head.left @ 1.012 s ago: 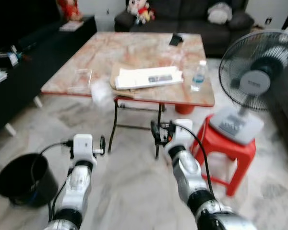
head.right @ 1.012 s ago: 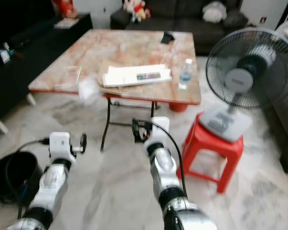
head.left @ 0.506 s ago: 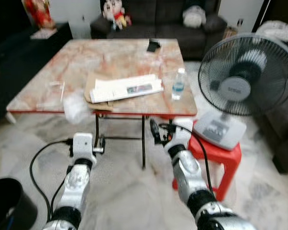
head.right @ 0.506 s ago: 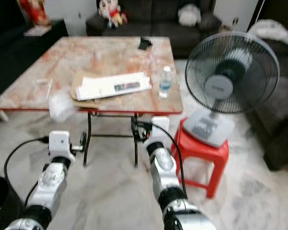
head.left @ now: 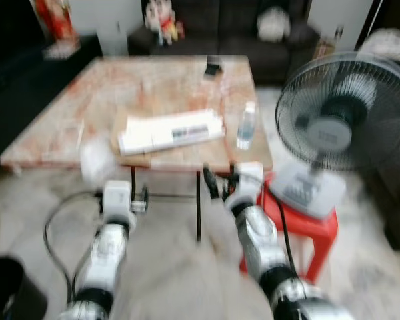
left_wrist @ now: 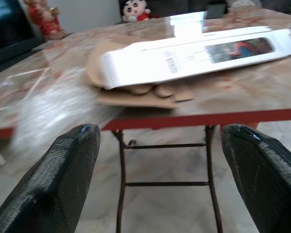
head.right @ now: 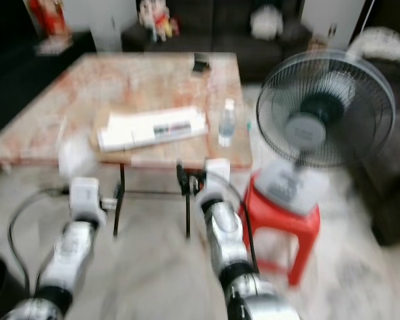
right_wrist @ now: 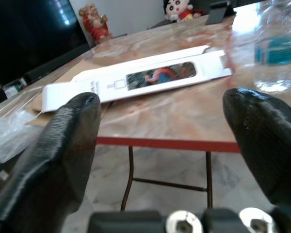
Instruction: Picking trash to rubbish bin
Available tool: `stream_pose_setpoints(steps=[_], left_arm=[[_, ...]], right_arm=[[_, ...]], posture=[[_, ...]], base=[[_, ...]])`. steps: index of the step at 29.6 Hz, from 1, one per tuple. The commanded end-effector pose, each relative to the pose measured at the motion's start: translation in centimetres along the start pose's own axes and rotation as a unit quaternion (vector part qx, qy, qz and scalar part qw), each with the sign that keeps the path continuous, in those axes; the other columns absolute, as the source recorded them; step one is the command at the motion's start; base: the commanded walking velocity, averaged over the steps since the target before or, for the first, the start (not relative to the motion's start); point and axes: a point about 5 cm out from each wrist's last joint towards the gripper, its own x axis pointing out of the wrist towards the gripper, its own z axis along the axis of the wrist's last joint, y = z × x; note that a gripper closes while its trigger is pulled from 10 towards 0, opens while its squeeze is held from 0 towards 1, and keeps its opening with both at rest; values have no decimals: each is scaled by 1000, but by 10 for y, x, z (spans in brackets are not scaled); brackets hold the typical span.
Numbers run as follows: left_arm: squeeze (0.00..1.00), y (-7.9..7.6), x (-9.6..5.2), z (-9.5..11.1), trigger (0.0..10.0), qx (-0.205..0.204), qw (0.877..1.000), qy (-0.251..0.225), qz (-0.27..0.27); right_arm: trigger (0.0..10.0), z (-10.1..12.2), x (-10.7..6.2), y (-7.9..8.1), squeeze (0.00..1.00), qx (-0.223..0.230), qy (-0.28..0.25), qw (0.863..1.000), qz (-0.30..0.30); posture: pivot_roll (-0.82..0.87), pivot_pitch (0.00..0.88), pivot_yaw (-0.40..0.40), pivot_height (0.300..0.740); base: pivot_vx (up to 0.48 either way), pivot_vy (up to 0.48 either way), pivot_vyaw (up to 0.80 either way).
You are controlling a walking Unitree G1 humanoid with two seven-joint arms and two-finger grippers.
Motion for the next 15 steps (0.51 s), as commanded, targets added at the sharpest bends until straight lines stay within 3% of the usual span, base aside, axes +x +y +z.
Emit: stream_pose_setpoints(steps=[1, 12, 13, 15], left_arm=[[0, -10, 5, 7, 10000, -8, 1000, -12, -11], [0, -10, 8, 10, 10000, -7, 1000, -15, -13], [0, -10, 8, 11, 10000, -7, 1000, -15, -13], [0, -10, 8, 11, 10000, -7, 1000, -15, -13]], right_arm=[[10000, 10, 9, 17, 1000, 22, -26, 999, 14], [10000, 15, 11, 19, 1000, 18, -36, 999, 16], [10000, 15, 11, 20, 455, 17, -36, 999, 17], [10000, 16, 12, 20, 455, 16, -37, 999, 17]], posture=[[-4, 0, 33, 740], [-2, 0, 37, 740], [0, 0, 37, 740], [0, 0, 37, 740]], base=[[364, 0, 0], [362, 0, 0], [364, 0, 0], [364, 0, 0]])
